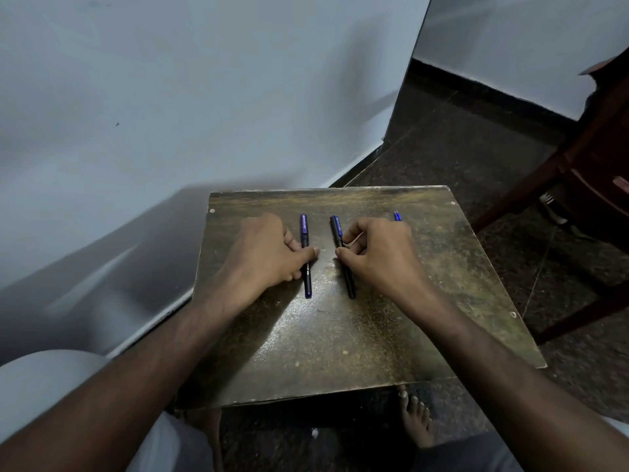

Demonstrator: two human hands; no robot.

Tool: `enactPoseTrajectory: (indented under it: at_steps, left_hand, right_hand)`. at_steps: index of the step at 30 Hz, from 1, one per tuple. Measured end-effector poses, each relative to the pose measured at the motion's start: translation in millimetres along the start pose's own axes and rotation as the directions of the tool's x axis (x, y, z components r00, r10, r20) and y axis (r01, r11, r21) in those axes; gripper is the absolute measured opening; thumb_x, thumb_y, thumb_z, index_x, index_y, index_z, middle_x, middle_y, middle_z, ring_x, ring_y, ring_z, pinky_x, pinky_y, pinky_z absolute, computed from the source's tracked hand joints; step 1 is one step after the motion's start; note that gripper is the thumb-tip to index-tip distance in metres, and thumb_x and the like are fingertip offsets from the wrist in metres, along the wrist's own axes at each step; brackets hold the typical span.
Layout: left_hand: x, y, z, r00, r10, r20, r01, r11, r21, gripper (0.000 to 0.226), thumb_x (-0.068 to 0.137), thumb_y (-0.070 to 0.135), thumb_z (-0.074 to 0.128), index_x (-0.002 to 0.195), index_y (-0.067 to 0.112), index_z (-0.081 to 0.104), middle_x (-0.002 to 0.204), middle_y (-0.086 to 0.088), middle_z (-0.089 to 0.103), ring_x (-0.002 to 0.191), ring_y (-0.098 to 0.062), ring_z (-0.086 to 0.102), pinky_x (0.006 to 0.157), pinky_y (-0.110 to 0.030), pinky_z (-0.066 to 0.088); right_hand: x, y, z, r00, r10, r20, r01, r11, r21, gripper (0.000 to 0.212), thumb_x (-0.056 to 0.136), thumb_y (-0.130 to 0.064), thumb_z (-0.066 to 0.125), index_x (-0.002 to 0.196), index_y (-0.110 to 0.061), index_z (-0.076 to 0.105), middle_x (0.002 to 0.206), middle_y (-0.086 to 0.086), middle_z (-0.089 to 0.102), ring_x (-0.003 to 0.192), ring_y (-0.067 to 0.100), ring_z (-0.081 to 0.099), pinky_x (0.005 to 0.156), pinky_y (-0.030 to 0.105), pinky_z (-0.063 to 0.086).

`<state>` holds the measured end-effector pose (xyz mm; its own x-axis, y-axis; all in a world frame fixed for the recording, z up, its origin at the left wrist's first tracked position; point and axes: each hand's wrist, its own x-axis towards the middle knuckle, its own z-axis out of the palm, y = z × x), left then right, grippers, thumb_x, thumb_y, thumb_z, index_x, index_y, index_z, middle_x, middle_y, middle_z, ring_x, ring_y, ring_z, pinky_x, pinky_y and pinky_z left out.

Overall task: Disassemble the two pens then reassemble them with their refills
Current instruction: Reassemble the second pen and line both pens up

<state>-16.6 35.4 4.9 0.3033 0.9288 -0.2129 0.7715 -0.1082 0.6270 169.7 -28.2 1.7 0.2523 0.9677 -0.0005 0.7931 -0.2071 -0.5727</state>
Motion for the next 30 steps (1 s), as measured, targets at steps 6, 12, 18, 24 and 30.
enactPoseTrajectory:
  at_steps: [6,12,18,24,30]
  left_hand:
    - [-6.2,11.9,17.4,0.999,0.046,0.024,-0.046,0.999,-0.007,0.043,0.086,0.057,0.085,0.068,0.018,0.077,0.052,0.010,0.073,0.047,0.000,0.072,0.055,-0.018,0.062]
    - [-8.2,11.2,9.1,0.997,0.023,0.069,-0.016,0.995,-0.099,0.025,0.089,0.041,0.086,0.084,0.018,0.076,0.057,0.009,0.076,0.047,0.000,0.072,0.048,-0.009,0.052]
    - [-10.4,12.1,2.8,0.993,-0.001,0.115,0.024,0.980,-0.200,0.013,0.094,0.023,0.083,0.089,0.013,0.077,0.068,0.001,0.081,0.061,-0.005,0.079,0.055,-0.014,0.061]
    - [-10.3,8.6,1.1,0.990,0.008,0.138,0.029,0.965,-0.262,0.006,0.096,0.017,0.081,0.093,0.014,0.078,0.073,0.000,0.083,0.068,-0.008,0.082,0.066,-0.022,0.067]
    - [-9.8,8.8,5.0,0.990,0.030,0.135,0.006,0.966,-0.258,0.007,0.095,0.018,0.083,0.094,0.013,0.078,0.072,0.001,0.082,0.065,-0.005,0.080,0.059,-0.016,0.062]
  right_hand:
    - [1.3,3.0,-0.6,1.000,0.003,-0.015,-0.003,1.000,-0.017,0.012,0.090,-0.020,0.084,0.096,-0.021,0.073,0.064,-0.013,0.068,0.059,-0.009,0.060,0.060,0.001,0.043]
    - [-1.7,0.1,-1.4,1.000,-0.022,0.022,0.022,1.000,0.005,0.022,0.086,-0.029,0.091,0.097,-0.023,0.073,0.067,-0.011,0.072,0.059,-0.008,0.063,0.059,0.005,0.044]
    - [-4.9,-2.3,1.0,0.999,-0.022,0.032,0.022,1.000,0.019,0.025,0.085,-0.031,0.092,0.101,-0.024,0.074,0.070,-0.010,0.075,0.059,-0.008,0.064,0.056,0.005,0.046]
    - [-8.1,-5.6,1.2,0.998,-0.038,0.050,0.036,0.999,0.036,0.022,0.090,-0.027,0.088,0.105,-0.021,0.073,0.071,-0.009,0.074,0.059,-0.008,0.064,0.055,0.001,0.044]
    - [-5.9,-3.5,-5.9,0.996,-0.071,0.045,0.071,0.997,-0.002,0.013,0.095,-0.027,0.082,0.104,-0.018,0.077,0.073,-0.006,0.077,0.065,-0.001,0.070,0.072,0.024,0.063]
